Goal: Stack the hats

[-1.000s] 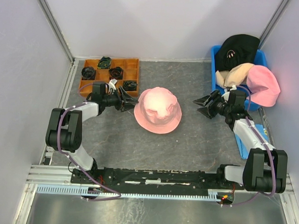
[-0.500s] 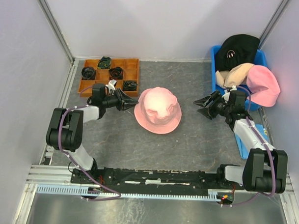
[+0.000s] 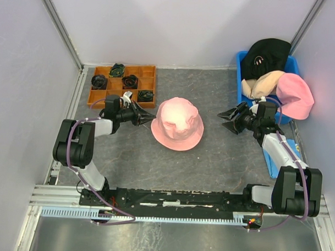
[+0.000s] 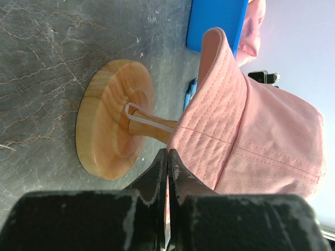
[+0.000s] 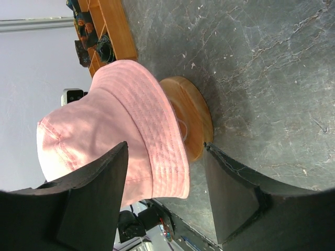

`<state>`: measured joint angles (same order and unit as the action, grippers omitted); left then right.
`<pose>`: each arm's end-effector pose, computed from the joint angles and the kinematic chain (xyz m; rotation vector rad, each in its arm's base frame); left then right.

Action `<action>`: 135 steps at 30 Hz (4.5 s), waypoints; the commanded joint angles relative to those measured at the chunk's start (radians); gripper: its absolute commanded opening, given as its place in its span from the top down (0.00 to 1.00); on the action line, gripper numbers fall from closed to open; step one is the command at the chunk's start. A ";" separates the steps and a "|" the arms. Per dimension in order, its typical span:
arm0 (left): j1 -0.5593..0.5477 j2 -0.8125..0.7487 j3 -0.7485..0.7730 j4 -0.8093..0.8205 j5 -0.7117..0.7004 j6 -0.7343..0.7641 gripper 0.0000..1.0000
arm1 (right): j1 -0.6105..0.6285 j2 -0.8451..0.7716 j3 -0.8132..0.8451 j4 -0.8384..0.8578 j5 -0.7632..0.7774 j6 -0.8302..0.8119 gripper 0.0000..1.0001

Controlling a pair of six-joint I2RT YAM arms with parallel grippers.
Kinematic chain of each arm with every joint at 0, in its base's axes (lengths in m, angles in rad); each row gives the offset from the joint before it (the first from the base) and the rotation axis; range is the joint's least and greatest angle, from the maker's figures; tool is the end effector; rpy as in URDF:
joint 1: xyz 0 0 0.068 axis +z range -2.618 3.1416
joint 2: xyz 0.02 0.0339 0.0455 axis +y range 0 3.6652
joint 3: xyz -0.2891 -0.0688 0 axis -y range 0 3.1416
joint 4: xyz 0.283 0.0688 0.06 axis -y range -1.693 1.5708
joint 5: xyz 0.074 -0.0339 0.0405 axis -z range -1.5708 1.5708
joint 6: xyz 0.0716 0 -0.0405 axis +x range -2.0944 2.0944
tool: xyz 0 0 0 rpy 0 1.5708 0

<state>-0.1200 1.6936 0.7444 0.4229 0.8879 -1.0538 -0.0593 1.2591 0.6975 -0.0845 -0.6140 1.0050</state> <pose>0.3627 -0.0997 0.1454 -0.4577 2.2611 -1.5904 0.3105 0.0229 0.2090 0.8600 2.1819 1.1796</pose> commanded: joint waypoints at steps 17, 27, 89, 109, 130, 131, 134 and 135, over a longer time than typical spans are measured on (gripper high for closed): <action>-0.002 0.003 0.016 -0.063 -0.030 0.101 0.18 | -0.017 -0.015 0.045 0.018 -0.025 -0.022 0.33; 0.148 -0.056 0.160 -0.218 -0.075 0.148 0.01 | -0.063 0.000 0.272 -0.176 0.001 -0.143 0.31; 0.143 0.065 0.385 -0.395 -0.100 0.247 0.01 | -0.574 0.047 0.271 -0.258 0.639 0.018 0.01; 0.112 0.035 0.391 -0.453 -0.141 0.275 0.01 | -0.571 0.178 0.207 0.033 0.734 0.039 0.12; 0.100 0.040 0.396 -0.458 -0.139 0.283 0.01 | -0.533 0.142 0.289 0.007 0.754 0.033 0.29; 0.100 0.039 0.396 -0.459 -0.138 0.284 0.01 | -0.531 0.144 0.292 -0.005 0.758 0.032 0.28; 0.100 0.037 0.397 -0.466 -0.137 0.291 0.01 | -0.530 0.113 0.298 -0.046 0.773 0.015 0.24; 0.100 0.037 0.397 -0.467 -0.136 0.291 0.01 | -0.529 0.097 0.298 -0.065 0.782 0.007 0.22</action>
<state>-0.0154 1.7664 1.1080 -0.0402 0.7353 -0.8097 -0.5915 1.3914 0.9539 -0.1051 0.1265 1.0477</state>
